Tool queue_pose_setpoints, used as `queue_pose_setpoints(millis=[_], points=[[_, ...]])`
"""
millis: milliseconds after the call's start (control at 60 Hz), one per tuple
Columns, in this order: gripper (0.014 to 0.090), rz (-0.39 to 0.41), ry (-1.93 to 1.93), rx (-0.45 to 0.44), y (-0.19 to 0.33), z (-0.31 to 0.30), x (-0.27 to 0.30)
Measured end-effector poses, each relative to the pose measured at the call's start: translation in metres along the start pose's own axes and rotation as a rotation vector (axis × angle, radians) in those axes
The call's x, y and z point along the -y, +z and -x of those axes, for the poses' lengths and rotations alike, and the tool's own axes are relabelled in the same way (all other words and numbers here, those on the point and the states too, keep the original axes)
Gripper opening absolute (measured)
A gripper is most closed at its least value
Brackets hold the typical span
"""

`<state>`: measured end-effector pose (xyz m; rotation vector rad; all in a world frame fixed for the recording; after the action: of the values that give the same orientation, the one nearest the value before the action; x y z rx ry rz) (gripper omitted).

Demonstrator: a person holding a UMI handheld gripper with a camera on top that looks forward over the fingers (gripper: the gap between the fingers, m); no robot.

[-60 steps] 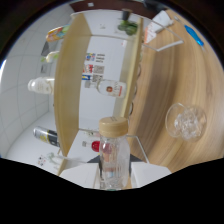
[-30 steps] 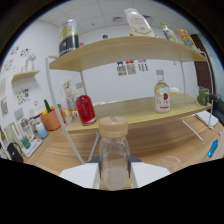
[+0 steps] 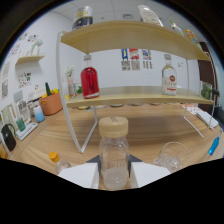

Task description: Make me a cup of Mount Fuji.

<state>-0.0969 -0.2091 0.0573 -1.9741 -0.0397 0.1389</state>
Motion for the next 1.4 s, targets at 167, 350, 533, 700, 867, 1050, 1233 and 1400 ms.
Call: queue_pose_setpoints(millis=[167, 350, 533, 700, 867, 1050, 1233, 1400], points=[[0.0438, -0.012, -0.018, -0.001, -0.011, 0.001, -0.005], [0.0556, 0.032, -0.025, 0.03, -0.02, 0.007, -0.015], [0.0849, 0.057, -0.05, 0.065, -0.046, 0.009, -0.004], [0.0859, 0.052, -0.068, 0.004, -0.088, -0.015, 0.021], [0.085, 0.166, -0.054, -0.082, -0.126, -0.048, 0.038], [0.0854, 0.131, -0.035, -0.108, -0.158, -0.063, 0.122], [0.0862, -0.006, -0.032, -0.12, -0.162, -0.074, 0.236], [0.0854, -0.147, -0.027, -0.129, -0.131, -0.086, 0.319]])
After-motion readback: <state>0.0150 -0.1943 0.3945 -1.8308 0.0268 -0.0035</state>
